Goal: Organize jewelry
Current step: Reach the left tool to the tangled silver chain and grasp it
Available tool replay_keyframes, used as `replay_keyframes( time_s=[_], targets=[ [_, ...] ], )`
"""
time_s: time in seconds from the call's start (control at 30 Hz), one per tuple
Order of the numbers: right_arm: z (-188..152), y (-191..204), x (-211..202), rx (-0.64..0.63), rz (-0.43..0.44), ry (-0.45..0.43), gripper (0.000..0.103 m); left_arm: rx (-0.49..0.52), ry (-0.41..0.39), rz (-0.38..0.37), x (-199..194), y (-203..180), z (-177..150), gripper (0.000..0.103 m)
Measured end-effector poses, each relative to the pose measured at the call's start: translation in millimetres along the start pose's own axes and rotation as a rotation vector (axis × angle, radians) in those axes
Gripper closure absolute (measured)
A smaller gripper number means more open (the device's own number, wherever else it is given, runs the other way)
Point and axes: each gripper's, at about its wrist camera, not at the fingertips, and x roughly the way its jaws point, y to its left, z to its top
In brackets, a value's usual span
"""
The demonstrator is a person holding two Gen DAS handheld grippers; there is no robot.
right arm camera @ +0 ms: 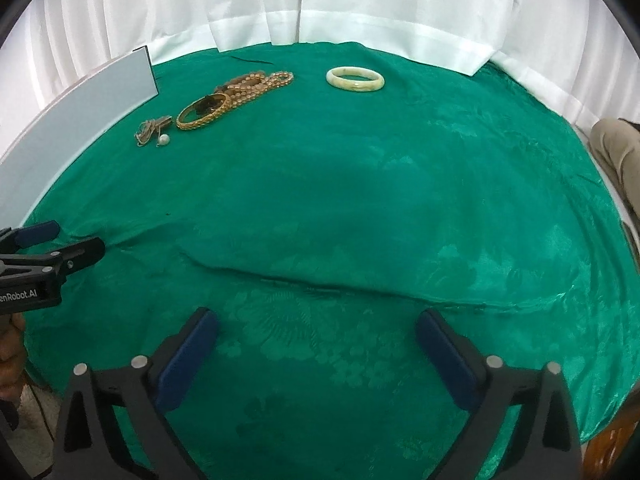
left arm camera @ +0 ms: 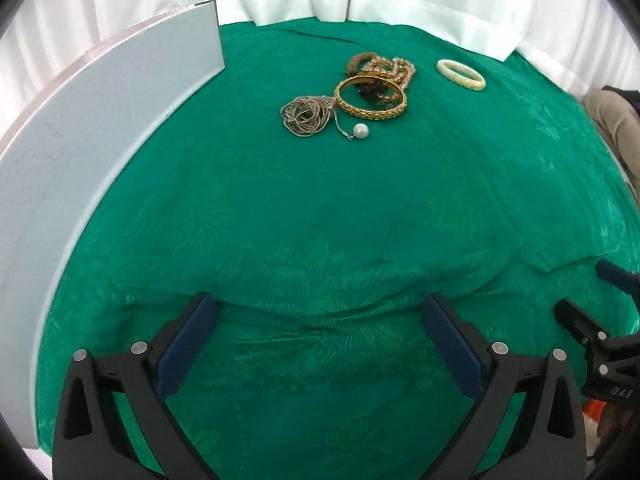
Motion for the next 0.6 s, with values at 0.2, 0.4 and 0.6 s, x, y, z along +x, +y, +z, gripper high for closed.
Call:
replay_keyframes(
  time_s=[0.2,0.4,0.6],
  targets=[
    [-2,0,-2,-0.004,0.007,0.003,0.000,0.016,0.003,-0.005,3,-1,1,0.000],
    [1,1,-1,-0.012,0.010,0.043,0.000,0.028,0.018,-0.011,7,-3,5,0.000],
    [5,-2,-1,-0.015,0.023,0.078,0.000,0.011,0.006,-0.051,-1,3,12,0.001]
  ],
)
